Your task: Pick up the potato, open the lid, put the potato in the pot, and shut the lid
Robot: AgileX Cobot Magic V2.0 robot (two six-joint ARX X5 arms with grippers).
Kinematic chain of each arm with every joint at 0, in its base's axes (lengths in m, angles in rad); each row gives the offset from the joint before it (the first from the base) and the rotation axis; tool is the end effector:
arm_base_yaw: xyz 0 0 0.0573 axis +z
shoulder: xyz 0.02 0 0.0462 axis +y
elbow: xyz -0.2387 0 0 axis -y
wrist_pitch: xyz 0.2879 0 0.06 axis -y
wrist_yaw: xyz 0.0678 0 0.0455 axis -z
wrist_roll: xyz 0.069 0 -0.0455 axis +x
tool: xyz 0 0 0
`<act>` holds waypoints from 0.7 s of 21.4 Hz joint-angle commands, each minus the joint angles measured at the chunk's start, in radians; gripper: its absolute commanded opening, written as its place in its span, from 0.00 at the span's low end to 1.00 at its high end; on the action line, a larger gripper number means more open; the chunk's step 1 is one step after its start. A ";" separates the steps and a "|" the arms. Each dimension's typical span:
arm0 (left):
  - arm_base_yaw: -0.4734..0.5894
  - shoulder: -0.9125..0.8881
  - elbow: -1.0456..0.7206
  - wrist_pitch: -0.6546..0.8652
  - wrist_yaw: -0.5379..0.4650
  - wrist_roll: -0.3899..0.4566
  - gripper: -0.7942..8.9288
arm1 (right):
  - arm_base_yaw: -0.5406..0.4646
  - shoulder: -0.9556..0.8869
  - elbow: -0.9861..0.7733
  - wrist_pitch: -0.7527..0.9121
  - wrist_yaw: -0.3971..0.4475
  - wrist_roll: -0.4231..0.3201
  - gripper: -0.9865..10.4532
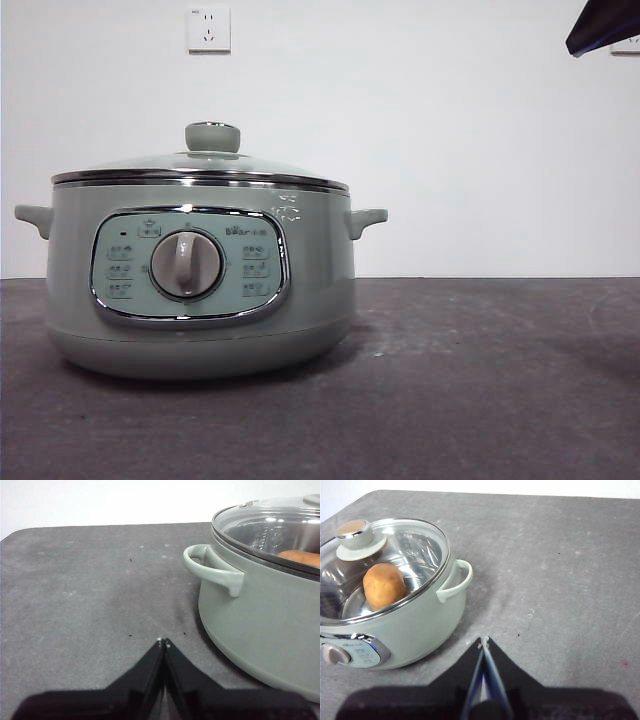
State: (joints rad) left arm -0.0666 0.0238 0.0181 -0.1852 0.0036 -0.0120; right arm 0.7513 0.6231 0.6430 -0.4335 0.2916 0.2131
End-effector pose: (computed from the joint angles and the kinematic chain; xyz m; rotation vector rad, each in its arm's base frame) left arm 0.2035 -0.0138 0.1416 -0.0059 0.1913 -0.0688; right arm 0.1856 0.1462 0.2547 -0.0007 0.4071 0.4113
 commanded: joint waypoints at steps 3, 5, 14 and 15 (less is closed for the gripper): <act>0.003 -0.003 -0.015 0.000 -0.002 -0.010 0.08 | 0.000 -0.002 -0.006 0.005 0.003 0.006 0.09; 0.003 -0.003 -0.015 0.000 -0.002 -0.010 0.08 | 0.002 -0.009 -0.006 -0.004 0.000 0.000 0.09; 0.003 -0.003 -0.015 0.001 -0.002 -0.010 0.08 | -0.357 -0.243 -0.124 0.037 -0.196 -0.243 0.09; 0.003 -0.003 -0.015 0.001 -0.002 -0.010 0.08 | -0.411 -0.274 -0.156 0.066 -0.234 -0.268 0.09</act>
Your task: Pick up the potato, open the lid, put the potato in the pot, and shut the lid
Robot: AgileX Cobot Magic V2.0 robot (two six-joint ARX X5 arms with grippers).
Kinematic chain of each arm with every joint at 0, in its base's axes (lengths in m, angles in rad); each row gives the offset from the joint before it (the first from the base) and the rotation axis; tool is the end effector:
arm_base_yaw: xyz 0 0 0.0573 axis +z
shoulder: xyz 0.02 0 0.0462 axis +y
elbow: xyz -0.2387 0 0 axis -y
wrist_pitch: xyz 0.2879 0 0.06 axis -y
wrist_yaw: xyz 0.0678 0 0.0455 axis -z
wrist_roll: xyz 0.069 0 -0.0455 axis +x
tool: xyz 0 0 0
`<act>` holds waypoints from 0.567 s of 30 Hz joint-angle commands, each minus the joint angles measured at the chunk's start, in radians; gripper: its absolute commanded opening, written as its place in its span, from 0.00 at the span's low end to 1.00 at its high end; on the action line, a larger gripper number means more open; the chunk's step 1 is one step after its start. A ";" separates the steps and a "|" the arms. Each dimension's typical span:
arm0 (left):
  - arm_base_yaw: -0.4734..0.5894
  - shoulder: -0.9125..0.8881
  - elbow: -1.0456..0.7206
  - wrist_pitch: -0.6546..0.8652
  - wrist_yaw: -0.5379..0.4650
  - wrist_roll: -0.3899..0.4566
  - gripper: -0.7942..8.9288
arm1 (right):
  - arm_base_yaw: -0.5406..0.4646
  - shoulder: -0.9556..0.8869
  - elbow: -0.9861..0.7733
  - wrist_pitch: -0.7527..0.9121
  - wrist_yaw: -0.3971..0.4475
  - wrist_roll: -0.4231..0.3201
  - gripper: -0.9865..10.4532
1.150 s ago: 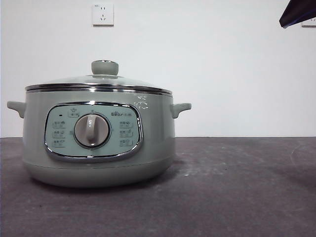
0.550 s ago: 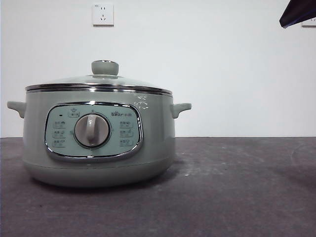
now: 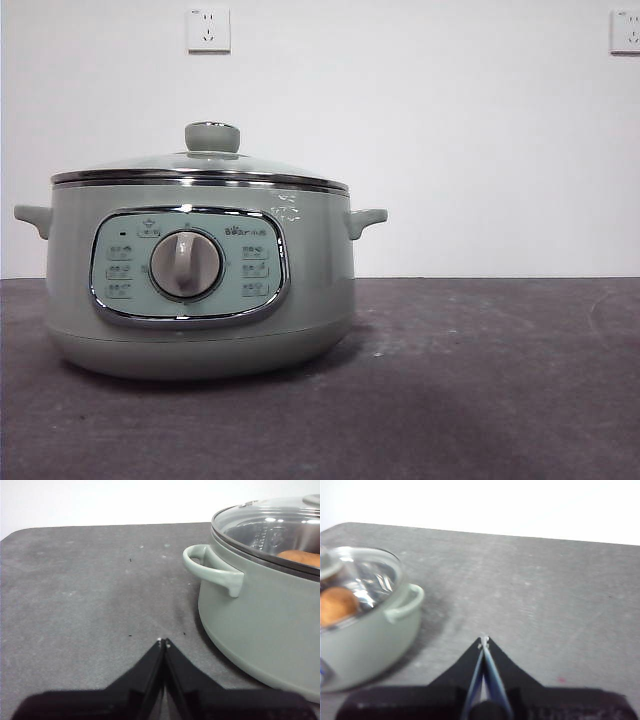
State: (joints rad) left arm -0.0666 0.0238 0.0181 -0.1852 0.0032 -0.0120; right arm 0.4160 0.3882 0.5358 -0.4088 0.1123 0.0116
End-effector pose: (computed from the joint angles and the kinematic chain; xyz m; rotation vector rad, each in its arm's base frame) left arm 0.2035 -0.0138 0.1416 -0.0059 0.1913 -0.0684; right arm 0.1922 0.0765 0.2603 -0.0570 0.2548 0.3005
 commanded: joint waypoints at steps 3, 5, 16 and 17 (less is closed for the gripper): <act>0.003 -0.003 -0.015 0.001 -0.002 -0.010 0.08 | -0.210 -0.133 -0.156 0.153 -0.167 -0.109 0.09; 0.003 -0.003 -0.015 0.001 -0.002 -0.010 0.08 | -0.262 -0.177 -0.209 0.205 -0.197 -0.109 0.09; 0.003 -0.003 -0.015 0.001 -0.002 -0.010 0.08 | -0.382 -0.322 -0.428 0.296 -0.244 -0.106 0.09; 0.003 -0.003 -0.015 0.001 -0.001 -0.010 0.08 | -0.383 -0.334 -0.444 0.297 -0.244 -0.106 0.09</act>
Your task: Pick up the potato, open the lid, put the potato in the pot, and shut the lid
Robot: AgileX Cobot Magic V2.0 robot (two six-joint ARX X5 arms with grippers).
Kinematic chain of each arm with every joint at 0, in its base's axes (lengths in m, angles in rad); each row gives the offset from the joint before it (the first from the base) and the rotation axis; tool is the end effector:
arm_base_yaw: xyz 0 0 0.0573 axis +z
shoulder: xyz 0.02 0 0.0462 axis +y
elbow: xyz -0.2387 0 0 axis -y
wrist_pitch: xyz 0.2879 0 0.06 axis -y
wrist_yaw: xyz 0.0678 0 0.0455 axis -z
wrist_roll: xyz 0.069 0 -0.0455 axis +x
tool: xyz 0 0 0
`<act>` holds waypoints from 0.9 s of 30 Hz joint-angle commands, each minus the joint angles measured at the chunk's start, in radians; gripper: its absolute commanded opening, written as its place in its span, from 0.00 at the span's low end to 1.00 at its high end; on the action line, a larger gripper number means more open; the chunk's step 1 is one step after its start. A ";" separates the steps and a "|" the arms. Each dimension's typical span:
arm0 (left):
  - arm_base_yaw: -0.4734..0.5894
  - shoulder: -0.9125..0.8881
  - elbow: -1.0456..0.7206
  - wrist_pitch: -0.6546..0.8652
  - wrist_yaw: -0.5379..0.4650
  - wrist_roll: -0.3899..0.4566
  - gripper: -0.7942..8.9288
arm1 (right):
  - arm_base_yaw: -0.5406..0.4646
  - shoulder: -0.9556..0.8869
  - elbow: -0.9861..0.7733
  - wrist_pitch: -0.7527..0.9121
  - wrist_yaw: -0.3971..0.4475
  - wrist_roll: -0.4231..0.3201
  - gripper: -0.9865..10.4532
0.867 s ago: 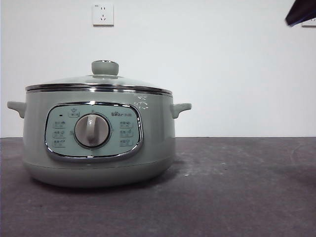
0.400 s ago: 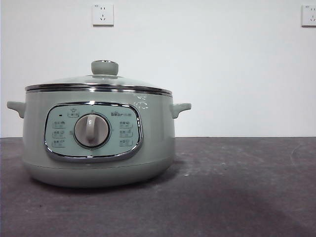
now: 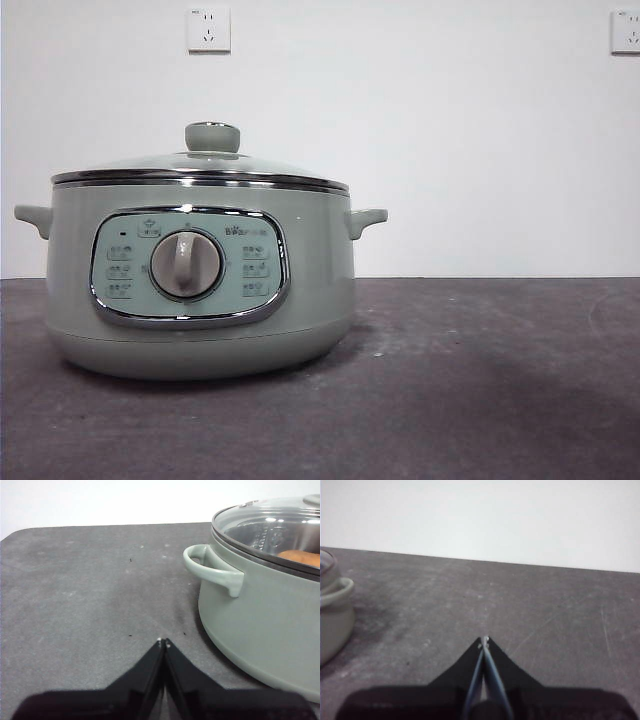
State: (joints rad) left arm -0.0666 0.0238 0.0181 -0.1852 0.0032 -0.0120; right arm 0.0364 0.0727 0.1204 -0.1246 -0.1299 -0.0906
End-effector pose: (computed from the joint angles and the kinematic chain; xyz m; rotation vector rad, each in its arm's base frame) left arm 0.2035 -0.0138 0.1416 -0.0059 0.1913 -0.0684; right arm 0.2020 0.0163 0.1840 -0.0867 0.0693 0.1696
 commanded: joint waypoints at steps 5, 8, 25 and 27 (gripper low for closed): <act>0.003 -0.003 -0.015 0.001 -0.001 -0.010 0.08 | -0.003 -0.066 -0.085 0.023 -0.002 0.023 0.09; 0.003 -0.003 -0.015 0.001 -0.001 -0.010 0.08 | -0.003 -0.072 -0.111 0.029 -0.002 0.049 0.09; 0.003 -0.003 -0.015 0.002 -0.002 -0.010 0.08 | -0.003 -0.070 -0.114 -0.049 0.006 0.135 0.09; 0.003 -0.003 -0.015 0.002 -0.001 -0.010 0.08 | -0.003 -0.070 -0.114 -0.049 0.006 0.135 0.09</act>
